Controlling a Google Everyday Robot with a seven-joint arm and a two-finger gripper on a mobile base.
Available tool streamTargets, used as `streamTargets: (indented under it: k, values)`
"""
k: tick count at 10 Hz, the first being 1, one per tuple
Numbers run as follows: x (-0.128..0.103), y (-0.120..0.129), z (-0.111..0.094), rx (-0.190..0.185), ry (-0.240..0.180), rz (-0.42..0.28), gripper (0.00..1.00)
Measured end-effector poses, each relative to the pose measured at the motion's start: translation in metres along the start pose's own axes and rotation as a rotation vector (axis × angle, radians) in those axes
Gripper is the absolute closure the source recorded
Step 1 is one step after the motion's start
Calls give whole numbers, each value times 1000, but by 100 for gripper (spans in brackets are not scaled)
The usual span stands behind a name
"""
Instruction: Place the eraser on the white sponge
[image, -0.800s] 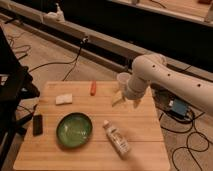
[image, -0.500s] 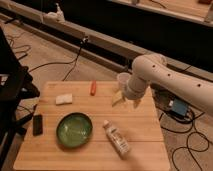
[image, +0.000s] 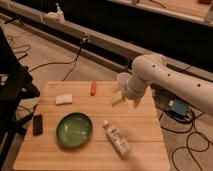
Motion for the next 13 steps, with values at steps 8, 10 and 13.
streamTargets:
  k: [8,10,13]
  values:
    - [0,0,0,1,0,0,27]
    - [0,0,0,0,0,0,27]
    - [-3,-2,-1,6,-7,2,27]
